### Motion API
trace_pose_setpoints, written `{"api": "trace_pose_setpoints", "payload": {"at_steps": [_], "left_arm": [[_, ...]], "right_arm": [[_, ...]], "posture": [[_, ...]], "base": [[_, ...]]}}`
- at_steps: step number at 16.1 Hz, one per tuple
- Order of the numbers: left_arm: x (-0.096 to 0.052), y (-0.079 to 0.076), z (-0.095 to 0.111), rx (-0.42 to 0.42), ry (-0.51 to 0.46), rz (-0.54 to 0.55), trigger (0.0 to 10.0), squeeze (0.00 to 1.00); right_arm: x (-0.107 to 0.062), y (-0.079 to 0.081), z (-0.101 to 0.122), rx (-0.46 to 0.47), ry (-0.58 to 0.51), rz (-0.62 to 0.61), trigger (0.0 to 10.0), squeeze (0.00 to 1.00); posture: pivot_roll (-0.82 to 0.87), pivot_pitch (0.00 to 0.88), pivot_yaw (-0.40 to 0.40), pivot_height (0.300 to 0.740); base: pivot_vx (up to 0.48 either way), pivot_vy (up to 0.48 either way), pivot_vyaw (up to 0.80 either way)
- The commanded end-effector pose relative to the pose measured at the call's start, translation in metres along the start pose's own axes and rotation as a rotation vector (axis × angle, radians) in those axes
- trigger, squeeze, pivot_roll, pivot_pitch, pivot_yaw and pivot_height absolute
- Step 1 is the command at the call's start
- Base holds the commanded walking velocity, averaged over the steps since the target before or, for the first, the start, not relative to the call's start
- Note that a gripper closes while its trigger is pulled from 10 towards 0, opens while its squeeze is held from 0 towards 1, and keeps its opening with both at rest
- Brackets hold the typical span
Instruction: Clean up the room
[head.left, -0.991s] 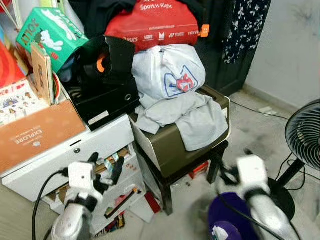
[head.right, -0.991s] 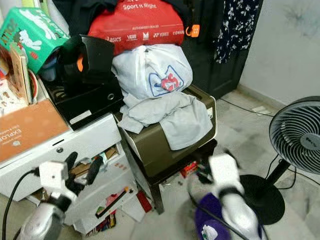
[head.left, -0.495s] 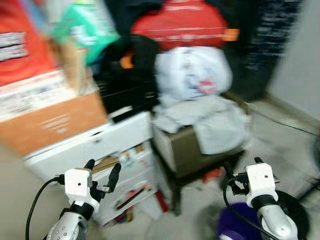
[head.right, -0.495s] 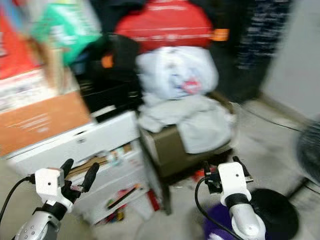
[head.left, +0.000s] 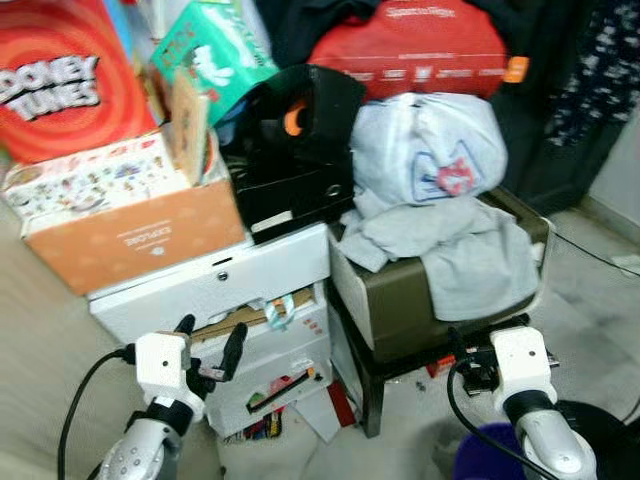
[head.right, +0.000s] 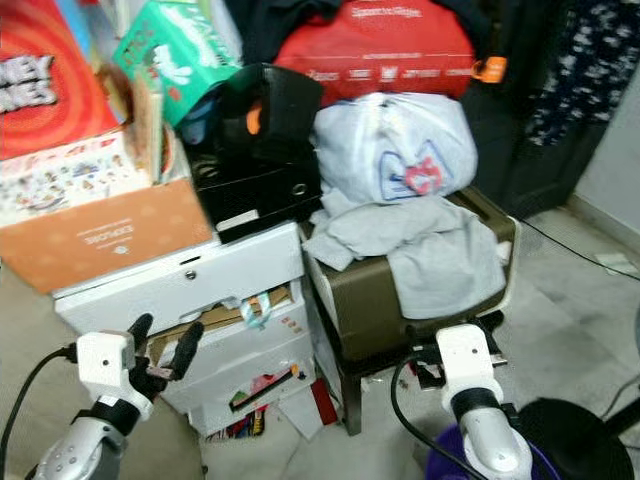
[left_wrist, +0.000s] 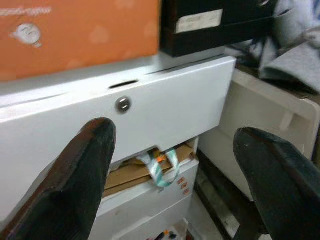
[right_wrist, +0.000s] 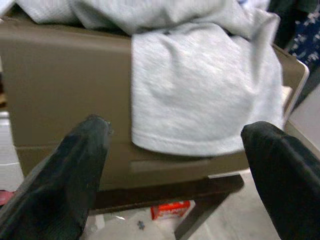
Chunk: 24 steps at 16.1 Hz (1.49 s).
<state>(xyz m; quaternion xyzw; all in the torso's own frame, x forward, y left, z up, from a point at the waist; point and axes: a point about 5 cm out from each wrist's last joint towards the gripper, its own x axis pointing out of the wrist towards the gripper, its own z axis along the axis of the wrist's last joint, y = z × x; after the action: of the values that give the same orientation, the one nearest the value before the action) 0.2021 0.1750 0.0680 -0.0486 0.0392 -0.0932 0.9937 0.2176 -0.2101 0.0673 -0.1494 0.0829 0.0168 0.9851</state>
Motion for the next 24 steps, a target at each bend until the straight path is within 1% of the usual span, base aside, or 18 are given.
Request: {"api": "trace_pose_setpoints", "payload": {"at_steps": [1,6,11,20,24], "left_arm": [[0.0000,0.0000,0.0018,0.009,0.005,-0.006,10.0,0.00],[-0.0009,-0.0017,-0.0007,0.016,0.022,-0.007,10.0,0.00],[0.0000,-0.0026,-0.0001,0.028,0.022,-0.015,10.0,0.00],[0.0030,-0.0039,-0.0013,0.019,0.025,-0.035,10.0,0.00],[0.0030,-0.0042,-0.0021,0.017,0.027,-0.036,10.0,0.00]], "right_arm": [[0.0005,0.0016,0.0029,-0.002,-0.005,0.013,10.0,0.00],[0.0013,0.0029,0.0025,-0.005,-0.002,0.021,10.0,0.00],[0.0033,0.0054,0.0015,-0.001,0.001,0.031,10.0,0.00],[0.0048,0.0063,0.0001,0.001,0.006,0.040,10.0,0.00],[0.0053,0.0065,-0.0009,0.000,0.008,0.043,10.0,0.00]], "posture": [[-0.20,0.000,0.081,0.740],[-0.19,0.000,0.077,0.740],[-0.19,0.000,0.078,0.740],[-0.20,0.000,0.077,0.740],[-0.20,0.000,0.077,0.740]], "base": [[0.000,0.000,0.51],[0.000,0.000,0.50],[0.000,0.000,0.73],[0.000,0.000,0.00],[0.000,-0.261,0.00]]}}
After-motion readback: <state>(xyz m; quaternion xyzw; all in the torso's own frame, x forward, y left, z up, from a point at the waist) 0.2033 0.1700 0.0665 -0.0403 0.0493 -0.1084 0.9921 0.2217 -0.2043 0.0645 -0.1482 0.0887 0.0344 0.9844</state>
